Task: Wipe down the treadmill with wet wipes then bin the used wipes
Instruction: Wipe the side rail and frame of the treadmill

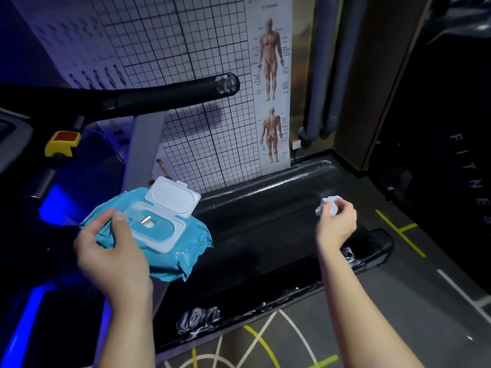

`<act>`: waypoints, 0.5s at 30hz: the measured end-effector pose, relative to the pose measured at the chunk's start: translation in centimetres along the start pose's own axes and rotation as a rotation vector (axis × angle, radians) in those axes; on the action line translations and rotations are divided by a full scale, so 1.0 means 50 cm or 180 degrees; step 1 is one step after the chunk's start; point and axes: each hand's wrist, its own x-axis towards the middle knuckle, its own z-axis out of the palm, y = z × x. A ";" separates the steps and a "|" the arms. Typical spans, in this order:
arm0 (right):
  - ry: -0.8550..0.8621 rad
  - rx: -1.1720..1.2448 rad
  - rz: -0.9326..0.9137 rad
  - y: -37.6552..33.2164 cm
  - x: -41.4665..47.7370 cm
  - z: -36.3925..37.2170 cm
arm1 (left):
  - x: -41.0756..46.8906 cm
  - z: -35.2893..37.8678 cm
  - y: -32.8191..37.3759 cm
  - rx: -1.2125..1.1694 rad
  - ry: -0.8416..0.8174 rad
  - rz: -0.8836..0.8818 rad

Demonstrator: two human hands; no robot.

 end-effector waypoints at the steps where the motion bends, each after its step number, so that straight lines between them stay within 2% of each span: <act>1: 0.0021 0.0048 0.0032 -0.006 -0.016 -0.008 | 0.003 -0.002 0.003 -0.0026 0.0046 -0.0014; 4: -0.0358 0.0181 -0.0241 -0.045 -0.115 -0.011 | 0.018 -0.012 0.004 -0.0128 0.0182 -0.0028; 7: -0.1143 0.0007 -0.1051 -0.070 -0.219 0.016 | 0.027 -0.022 0.007 -0.0176 0.0283 -0.0022; 9: -0.1419 0.0107 -0.1430 -0.071 -0.248 0.043 | 0.028 -0.033 0.009 -0.0124 0.0276 -0.0001; 11: -0.1306 0.0223 -0.1373 -0.072 -0.240 0.059 | 0.028 -0.053 0.009 0.0039 0.0226 0.0082; 15: -0.0418 0.0293 -0.0827 -0.103 -0.198 0.055 | 0.024 -0.098 0.016 0.0080 0.0467 0.0082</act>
